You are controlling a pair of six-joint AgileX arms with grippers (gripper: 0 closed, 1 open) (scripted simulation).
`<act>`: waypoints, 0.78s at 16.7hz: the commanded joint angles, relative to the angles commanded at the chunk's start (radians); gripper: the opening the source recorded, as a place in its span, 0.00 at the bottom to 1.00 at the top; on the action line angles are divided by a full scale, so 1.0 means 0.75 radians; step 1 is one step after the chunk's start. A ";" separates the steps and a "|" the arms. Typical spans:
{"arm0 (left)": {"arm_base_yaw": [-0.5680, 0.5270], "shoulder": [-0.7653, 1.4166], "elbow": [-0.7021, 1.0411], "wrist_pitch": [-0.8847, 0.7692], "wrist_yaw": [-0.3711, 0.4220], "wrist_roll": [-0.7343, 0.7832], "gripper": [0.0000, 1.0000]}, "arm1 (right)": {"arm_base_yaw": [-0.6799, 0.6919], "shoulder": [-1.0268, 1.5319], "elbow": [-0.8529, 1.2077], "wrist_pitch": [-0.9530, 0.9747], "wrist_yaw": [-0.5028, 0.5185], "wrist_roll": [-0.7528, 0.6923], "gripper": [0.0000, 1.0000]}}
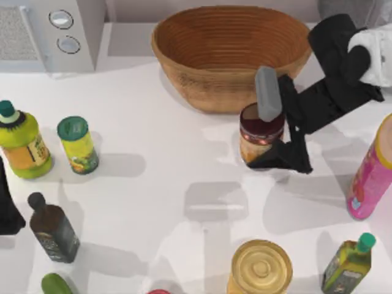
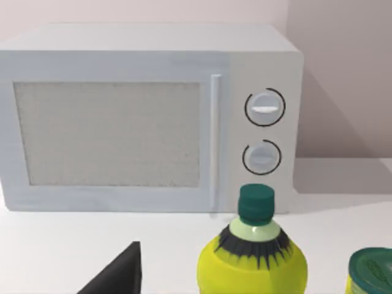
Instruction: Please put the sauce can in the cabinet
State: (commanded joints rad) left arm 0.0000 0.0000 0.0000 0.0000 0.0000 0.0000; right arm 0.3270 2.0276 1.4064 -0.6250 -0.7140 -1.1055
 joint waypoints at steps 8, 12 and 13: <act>0.000 0.000 0.000 0.000 0.000 0.000 1.00 | -0.012 -0.148 0.264 -0.412 -0.002 -0.004 0.00; 0.000 0.000 0.000 0.000 0.000 0.000 1.00 | -0.012 -0.152 0.271 -0.424 -0.002 -0.004 0.00; 0.000 0.000 0.000 0.000 0.000 0.000 1.00 | -0.007 -0.146 0.267 -0.422 -0.002 -0.002 0.00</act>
State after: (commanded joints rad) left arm 0.0000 0.0000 0.0000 0.0000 0.0000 0.0000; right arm 0.3218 1.9181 1.6065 -0.9417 -0.7157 -1.1069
